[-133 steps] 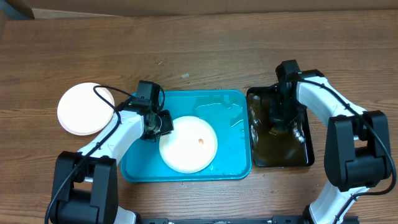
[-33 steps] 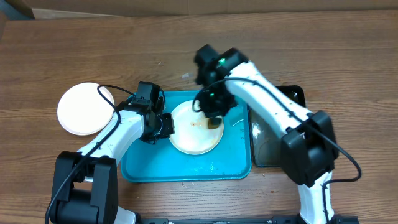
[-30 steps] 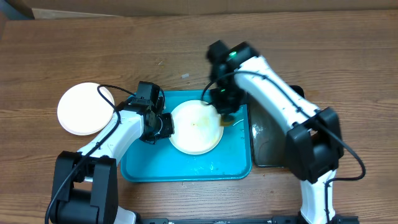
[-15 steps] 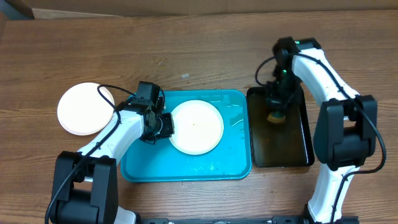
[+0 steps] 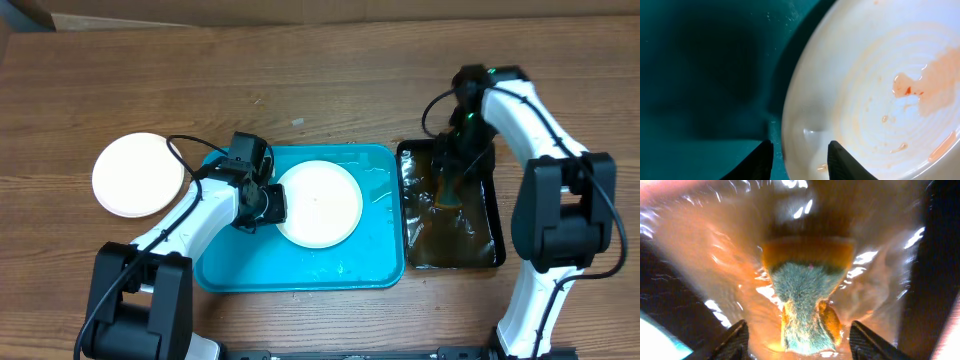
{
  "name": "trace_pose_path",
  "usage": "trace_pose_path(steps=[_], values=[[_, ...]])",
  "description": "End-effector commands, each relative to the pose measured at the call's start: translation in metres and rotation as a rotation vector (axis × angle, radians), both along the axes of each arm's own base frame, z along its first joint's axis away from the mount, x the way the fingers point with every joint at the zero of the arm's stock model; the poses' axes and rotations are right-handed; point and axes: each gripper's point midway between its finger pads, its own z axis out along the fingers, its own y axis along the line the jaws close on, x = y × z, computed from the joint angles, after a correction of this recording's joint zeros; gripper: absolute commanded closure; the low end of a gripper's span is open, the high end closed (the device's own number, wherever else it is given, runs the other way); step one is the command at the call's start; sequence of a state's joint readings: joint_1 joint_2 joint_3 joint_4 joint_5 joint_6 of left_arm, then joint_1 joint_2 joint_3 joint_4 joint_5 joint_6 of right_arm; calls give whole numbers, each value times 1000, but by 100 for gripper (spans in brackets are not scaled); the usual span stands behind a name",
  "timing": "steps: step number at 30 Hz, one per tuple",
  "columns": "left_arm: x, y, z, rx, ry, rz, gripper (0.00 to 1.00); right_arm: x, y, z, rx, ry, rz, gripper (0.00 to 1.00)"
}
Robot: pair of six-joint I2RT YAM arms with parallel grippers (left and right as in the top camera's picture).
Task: Clean dirty plates on tray and stack at the side
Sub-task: 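Return sponge to black tray, release it, lift right arm away, then lift white plate with left gripper and tip it over black tray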
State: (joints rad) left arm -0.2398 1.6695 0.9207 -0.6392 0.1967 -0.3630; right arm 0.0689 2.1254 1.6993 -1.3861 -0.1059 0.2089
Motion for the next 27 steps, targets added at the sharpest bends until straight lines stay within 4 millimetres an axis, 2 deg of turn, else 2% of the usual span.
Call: trace_pose_path(steps=[1,4,5,6,8,12,16,22,24,27], values=[[-3,2,-8,54,9,-19,61,36,-25,42,51,-148,-97,30],[-5,-2,-15,56,24,-27,64,47,-51,51,77,-190,-175,21],[-5,-2,-17,56,29,-28,72,47,-60,51,78,-192,-198,17],[-5,-2,-18,55,31,-28,78,45,-68,51,76,-189,-220,2],[-5,-3,-18,49,33,-28,95,44,-87,51,63,-192,-259,0],[7,-3,2,67,19,-29,96,42,-112,51,58,-197,-322,0],[34,-11,51,66,-58,-34,96,44,-130,51,51,-220,-362,0],[76,-30,148,40,-227,-58,96,59,-142,52,41,-292,-374,0],[85,-37,179,56,-297,-69,96,65,-144,53,38,-320,-373,0],[91,-49,215,116,-398,-92,96,74,-147,54,34,-358,-370,0]])
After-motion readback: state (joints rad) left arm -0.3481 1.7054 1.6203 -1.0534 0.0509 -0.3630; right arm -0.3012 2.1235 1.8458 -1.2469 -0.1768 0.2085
